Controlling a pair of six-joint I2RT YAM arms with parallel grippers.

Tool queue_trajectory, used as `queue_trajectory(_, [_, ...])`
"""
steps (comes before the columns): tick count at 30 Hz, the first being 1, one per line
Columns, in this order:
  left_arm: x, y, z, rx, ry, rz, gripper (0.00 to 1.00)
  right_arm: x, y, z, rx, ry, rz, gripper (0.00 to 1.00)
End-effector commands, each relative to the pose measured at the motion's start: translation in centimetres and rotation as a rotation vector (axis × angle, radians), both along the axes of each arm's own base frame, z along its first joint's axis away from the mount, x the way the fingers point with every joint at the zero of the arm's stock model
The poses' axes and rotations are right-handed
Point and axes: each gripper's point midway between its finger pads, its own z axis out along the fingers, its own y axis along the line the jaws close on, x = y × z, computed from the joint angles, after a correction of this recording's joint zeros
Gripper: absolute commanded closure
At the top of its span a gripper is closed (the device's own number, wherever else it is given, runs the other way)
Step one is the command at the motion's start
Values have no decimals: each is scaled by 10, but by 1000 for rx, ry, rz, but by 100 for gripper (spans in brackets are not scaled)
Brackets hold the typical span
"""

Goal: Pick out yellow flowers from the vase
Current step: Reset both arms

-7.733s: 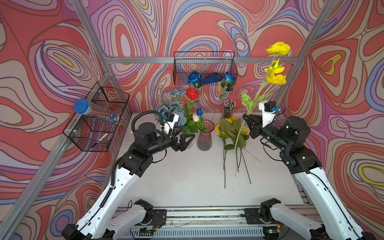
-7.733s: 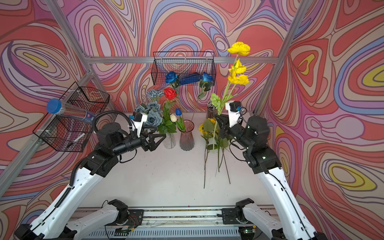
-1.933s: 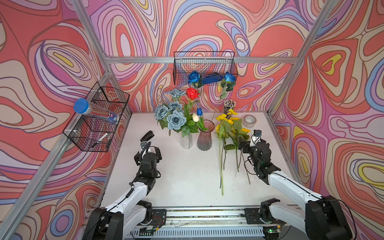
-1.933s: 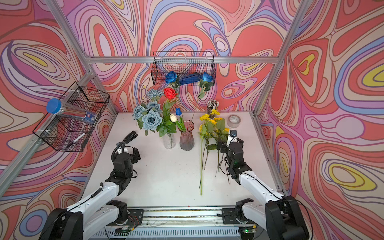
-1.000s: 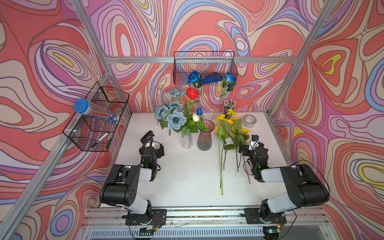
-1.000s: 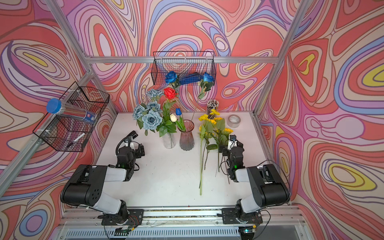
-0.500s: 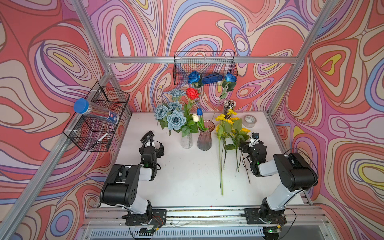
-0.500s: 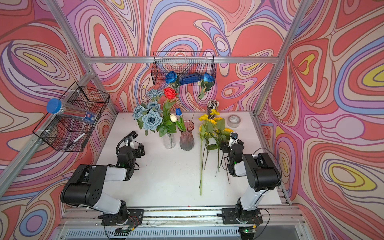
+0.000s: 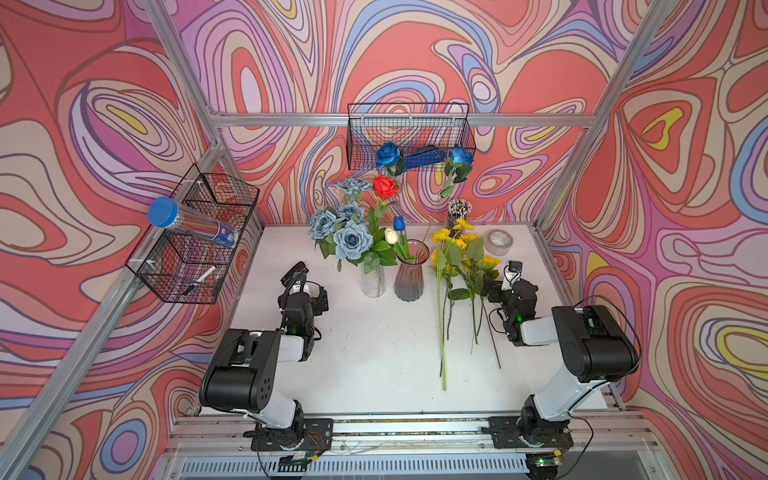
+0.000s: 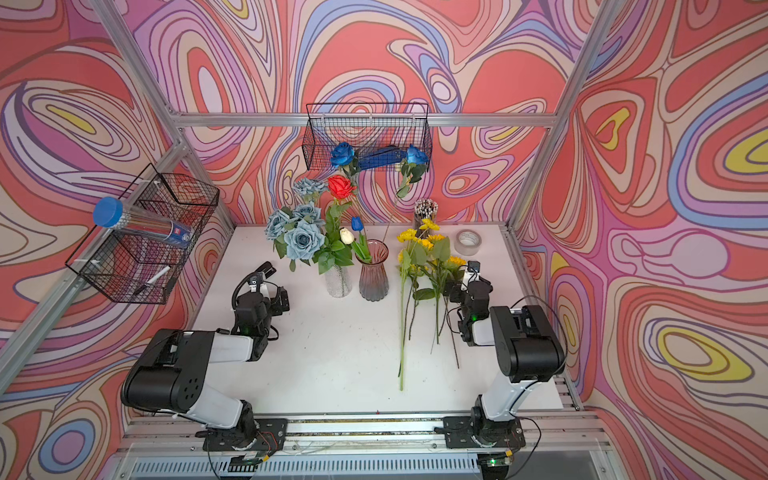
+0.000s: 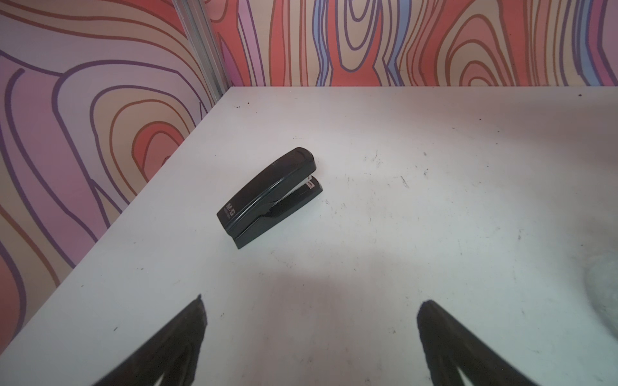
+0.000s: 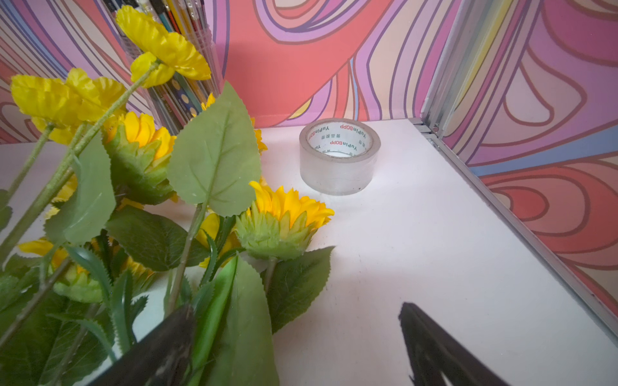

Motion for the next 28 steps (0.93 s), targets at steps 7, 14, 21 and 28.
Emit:
queue_trajectory(7, [2,4,2,0,-11,15,0,-2,2,-1,11,5,6,2])
queue_trajectory(14, [2,5,2,1,-11,17,0,-2,2,-1,11,6,6,2])
queue_trajectory(21, [2,5,2,-12,-10,16,0,-2,1,-1,10,6,5,2])
queue_trajectory(28, [1,5,1,-12,-10,14,0,-2,1,-1,11,6,4,2])
